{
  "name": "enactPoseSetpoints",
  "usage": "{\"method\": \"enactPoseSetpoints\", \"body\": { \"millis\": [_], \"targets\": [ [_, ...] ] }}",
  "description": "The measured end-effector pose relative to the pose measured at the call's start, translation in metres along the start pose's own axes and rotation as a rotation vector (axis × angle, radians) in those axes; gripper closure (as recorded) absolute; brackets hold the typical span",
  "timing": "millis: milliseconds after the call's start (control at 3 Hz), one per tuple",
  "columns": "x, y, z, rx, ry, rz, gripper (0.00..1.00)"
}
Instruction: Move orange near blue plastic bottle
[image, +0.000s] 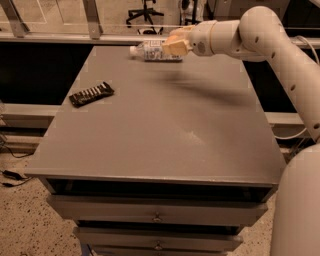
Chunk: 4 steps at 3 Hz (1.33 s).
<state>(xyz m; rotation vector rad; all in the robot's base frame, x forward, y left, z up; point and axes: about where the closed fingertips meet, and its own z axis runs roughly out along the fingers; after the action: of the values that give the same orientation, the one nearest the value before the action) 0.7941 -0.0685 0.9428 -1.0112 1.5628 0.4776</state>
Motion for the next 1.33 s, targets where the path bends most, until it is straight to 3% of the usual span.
{"method": "enactPoseSetpoints", "body": {
  "millis": [667,1333],
  "targets": [
    [0.040,-0.024,0.021,0.041,0.082,0.072,1.00],
    [0.063,-0.028,0.018,0.073,0.090,0.116,1.00]
  ]
}}
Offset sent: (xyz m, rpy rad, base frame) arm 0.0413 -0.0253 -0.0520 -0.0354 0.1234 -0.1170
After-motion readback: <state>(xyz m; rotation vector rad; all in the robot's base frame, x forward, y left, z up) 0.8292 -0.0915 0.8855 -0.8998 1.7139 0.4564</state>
